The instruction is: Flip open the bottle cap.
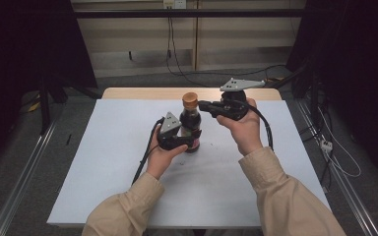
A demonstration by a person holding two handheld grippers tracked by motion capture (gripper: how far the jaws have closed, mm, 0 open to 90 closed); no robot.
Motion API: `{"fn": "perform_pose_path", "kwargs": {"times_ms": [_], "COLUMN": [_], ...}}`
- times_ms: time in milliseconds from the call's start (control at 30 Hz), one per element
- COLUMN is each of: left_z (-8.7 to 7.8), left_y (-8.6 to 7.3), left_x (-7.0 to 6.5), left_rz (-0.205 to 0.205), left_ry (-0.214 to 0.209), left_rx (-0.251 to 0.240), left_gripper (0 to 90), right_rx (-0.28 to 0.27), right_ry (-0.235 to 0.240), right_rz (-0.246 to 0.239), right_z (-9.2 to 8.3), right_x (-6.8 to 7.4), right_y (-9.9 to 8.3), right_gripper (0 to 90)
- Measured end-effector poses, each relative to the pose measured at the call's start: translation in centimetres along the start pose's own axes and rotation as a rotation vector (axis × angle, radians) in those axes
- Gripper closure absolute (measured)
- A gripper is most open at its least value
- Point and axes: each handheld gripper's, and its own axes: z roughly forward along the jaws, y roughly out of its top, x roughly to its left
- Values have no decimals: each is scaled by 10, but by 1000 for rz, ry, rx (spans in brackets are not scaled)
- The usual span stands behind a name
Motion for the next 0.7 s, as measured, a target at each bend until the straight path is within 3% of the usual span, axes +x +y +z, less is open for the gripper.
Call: {"fn": "perform_pose_path", "kwargs": {"times_ms": [700], "left_z": [0], "left_y": [-1], "left_x": [-1], "left_rz": [-3], "left_ry": [15], "left_rx": [-4], "left_gripper": [311], "right_rx": [-14], "right_ry": [13], "right_rz": [3], "right_z": [1], "right_x": [1], "right_y": [7], "right_gripper": [900]}}
